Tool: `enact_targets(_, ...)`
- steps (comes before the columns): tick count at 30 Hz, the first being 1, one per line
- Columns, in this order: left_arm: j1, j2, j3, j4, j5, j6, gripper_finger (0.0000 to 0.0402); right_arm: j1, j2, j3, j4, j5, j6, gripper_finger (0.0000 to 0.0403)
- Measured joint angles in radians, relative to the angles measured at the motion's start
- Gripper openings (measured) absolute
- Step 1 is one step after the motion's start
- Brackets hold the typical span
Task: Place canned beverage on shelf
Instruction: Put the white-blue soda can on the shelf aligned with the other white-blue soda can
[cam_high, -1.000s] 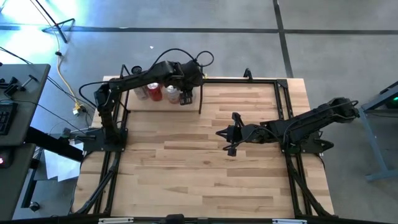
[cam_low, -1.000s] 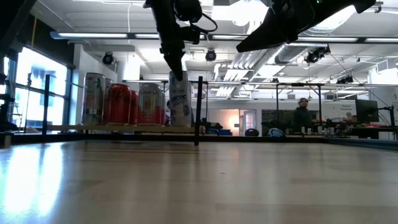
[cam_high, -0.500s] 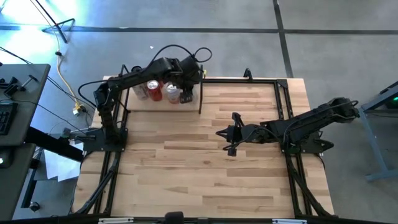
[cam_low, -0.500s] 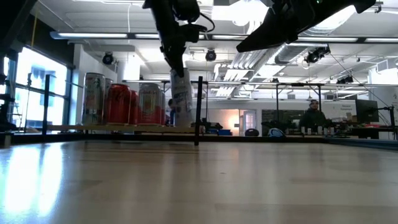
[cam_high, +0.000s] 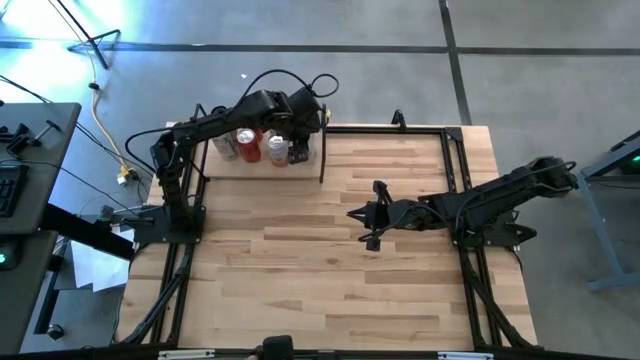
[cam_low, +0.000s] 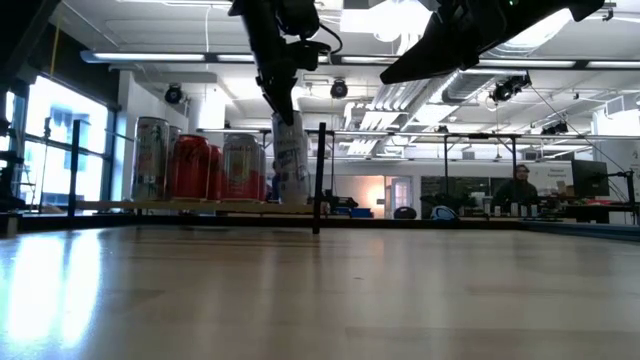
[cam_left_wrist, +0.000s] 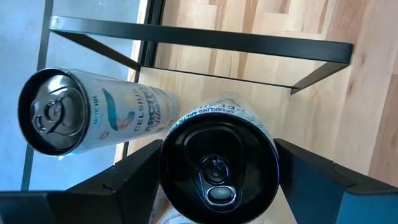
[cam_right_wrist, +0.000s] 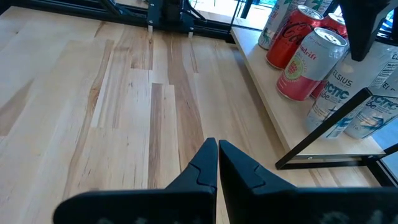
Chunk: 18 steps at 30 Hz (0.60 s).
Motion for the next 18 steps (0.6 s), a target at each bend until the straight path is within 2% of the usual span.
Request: enact_targets(18,0.006,0.012,0.0,-0.002,0.005,-0.005,0.0278,0.0,0.0,0.0,0.0,0.0,0.0,0.0)
